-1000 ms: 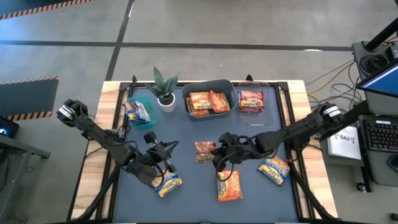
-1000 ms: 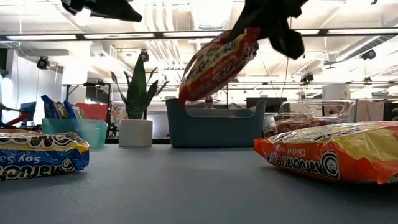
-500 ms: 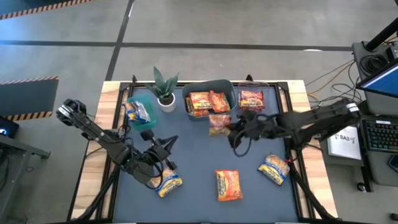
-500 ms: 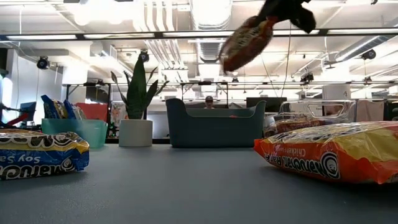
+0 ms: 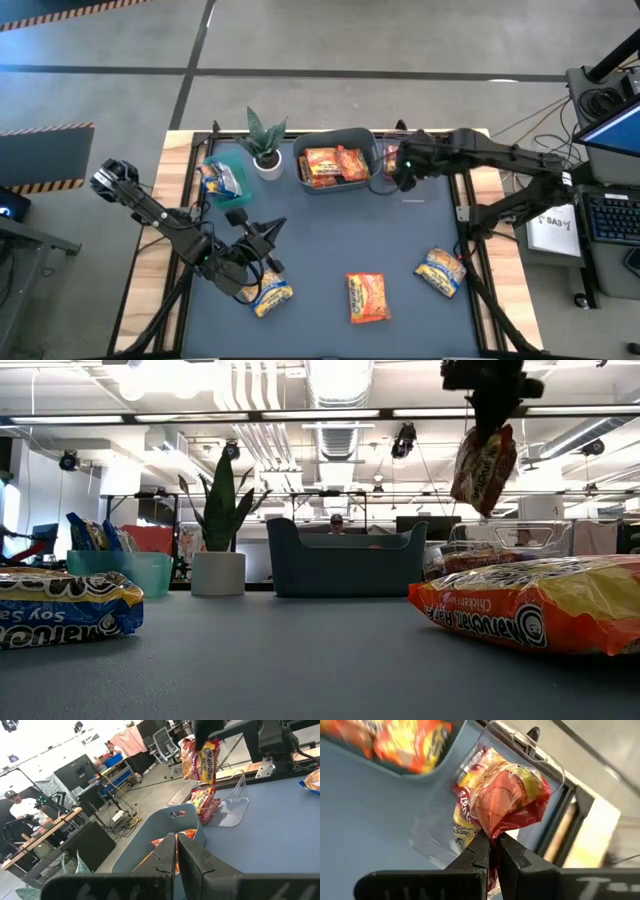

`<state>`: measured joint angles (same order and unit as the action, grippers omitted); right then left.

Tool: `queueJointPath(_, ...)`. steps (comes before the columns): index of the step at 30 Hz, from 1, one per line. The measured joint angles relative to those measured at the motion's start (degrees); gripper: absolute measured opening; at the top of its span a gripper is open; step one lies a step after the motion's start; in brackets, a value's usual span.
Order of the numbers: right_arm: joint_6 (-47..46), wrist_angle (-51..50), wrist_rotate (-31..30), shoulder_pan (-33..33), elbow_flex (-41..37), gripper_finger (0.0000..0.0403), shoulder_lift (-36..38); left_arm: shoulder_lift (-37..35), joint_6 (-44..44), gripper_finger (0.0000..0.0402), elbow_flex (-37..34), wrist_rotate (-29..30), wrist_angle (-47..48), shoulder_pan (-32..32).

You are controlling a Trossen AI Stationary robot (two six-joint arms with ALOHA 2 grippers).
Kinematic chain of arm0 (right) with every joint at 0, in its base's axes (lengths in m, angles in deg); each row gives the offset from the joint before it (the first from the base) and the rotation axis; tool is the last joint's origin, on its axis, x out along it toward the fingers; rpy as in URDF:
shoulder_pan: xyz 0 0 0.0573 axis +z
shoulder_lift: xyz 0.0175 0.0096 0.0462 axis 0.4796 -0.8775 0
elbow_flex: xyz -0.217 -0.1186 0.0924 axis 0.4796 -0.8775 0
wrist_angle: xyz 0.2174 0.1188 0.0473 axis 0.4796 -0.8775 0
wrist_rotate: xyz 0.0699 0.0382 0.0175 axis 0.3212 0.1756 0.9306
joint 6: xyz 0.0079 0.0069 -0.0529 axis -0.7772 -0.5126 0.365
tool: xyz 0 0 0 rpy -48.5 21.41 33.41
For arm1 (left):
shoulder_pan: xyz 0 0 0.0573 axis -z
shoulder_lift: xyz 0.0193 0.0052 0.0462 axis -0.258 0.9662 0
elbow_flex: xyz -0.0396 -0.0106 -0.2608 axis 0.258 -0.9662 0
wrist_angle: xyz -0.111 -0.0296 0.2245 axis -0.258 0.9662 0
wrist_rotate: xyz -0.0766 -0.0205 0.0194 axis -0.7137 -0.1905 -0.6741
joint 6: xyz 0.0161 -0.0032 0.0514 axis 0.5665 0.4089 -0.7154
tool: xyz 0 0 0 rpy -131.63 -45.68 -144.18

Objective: Sort Maruchan noodles
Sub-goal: Put the red noodle pack into the transparent bin

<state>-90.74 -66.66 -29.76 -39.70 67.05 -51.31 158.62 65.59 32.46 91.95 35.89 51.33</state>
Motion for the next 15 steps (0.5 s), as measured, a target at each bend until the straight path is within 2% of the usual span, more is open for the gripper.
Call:
queueJointPath(7, 23.46, -0.58, 5.96, -6.99, -0.86, 0.0008, -2.76, 0.02, 0.04, 0.0000, -0.07, -0.02, 0.66, 0.00)
queueJointPath(15, 49.43, -2.35, 6.46, -7.73, -0.86, 0.0008, -6.98, 0.04, 0.05, 0.0000, -0.09, -0.04, 0.90, 0.02)
